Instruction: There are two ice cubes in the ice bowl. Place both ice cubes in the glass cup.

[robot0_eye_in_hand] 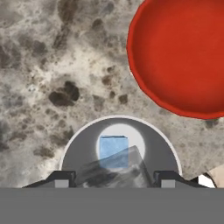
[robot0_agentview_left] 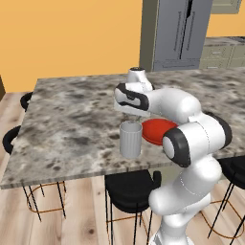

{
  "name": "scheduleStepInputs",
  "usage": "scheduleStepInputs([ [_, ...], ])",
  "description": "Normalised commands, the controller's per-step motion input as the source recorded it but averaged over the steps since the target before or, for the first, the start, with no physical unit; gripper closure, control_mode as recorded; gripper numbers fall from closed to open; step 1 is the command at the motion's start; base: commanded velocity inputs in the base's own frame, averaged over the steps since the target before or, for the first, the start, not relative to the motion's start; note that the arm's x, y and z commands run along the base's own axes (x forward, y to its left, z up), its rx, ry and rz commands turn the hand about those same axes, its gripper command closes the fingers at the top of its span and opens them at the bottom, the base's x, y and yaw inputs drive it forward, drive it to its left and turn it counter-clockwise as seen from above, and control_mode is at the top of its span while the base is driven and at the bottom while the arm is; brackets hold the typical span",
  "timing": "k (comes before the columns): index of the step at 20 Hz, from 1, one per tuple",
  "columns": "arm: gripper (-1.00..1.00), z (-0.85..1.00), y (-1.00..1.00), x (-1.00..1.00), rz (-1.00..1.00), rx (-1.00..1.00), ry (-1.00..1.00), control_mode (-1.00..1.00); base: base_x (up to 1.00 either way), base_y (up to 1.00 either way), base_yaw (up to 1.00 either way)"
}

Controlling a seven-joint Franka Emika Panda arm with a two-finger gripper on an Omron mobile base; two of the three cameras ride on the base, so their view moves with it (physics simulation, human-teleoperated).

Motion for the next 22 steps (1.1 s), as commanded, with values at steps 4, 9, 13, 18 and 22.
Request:
scheduleStepInputs([
  [4,1.00,-0.28,0.00,0.00,0.02,0.00,0.01,-1.00,0.00,0.00,0.00],
  [9,1.00,-0.11,0.03,0.07,0.01,0.00,0.00,-1.00,0.00,0.00,0.00],
  [13,1.00,-0.08,0.07,0.17,0.00,0.00,0.00,-1.00,0.00,0.00,0.00],
  [18,1.00,-0.04,0.08,0.15,0.00,0.00,0.00,-1.00,0.00,0.00,0.00],
  [22,1.00,-0.15,0.03,0.01,0.00,-0.03,0.02,-1.00,0.00,0.00,0.00],
])
